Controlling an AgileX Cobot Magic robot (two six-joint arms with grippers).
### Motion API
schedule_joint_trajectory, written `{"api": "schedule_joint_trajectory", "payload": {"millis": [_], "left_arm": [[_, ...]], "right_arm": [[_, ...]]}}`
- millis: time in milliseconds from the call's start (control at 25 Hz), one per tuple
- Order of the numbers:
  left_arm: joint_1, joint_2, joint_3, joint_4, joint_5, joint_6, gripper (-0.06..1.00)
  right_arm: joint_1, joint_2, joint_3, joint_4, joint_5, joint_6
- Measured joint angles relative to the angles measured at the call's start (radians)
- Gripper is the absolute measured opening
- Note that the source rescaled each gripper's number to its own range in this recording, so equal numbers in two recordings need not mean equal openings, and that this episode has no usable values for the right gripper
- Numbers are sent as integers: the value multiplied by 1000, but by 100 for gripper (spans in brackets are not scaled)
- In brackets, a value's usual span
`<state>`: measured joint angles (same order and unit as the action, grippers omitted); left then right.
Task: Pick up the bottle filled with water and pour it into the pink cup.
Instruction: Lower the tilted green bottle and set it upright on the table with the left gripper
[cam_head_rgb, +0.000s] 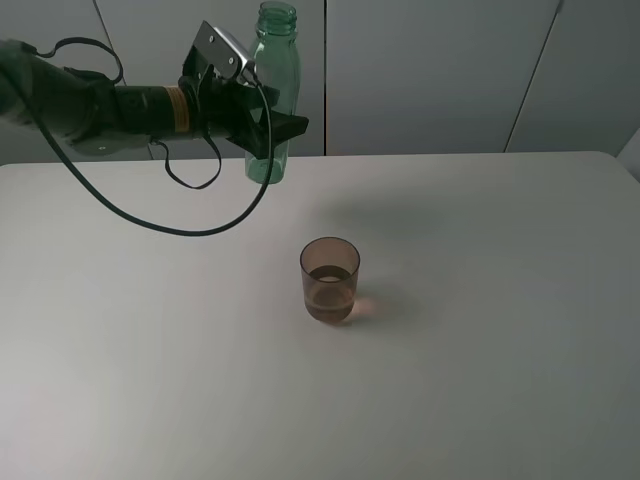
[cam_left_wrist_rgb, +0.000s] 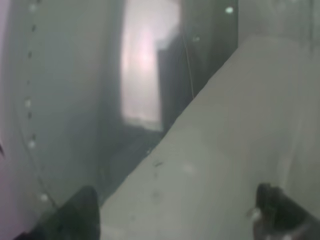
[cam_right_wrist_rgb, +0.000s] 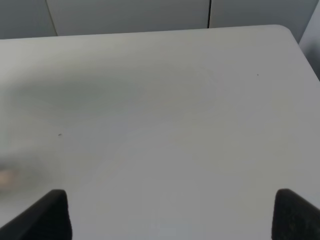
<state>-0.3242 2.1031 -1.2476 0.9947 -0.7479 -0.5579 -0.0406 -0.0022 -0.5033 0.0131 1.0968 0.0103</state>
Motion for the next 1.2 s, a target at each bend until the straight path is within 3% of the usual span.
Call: {"api": "schedule_joint_trajectory", "payload": {"millis": [360,560,1040,1080,1120,1160,1200], "left_arm": [[8,224,-56,-134,-83,42,0],[8,269,-86,-156,-165,86,0],[8,275,-88,-144,-230,115,0],[8,275,-88,-140,-232,115,13],[8,275,-88,-139,-232,115,59],[8,275,-88,-139,-229,115,80],[8,275,-88,-138,-227,115,87]], "right_arm": [[0,0,0,0,0,0],[0,0,0,0,0,0],[0,0,0,0,0,0],[0,0,0,0,0,0],[0,0,0,0,0,0],[0,0,0,0,0,0],[0,0,0,0,0,0]]}}
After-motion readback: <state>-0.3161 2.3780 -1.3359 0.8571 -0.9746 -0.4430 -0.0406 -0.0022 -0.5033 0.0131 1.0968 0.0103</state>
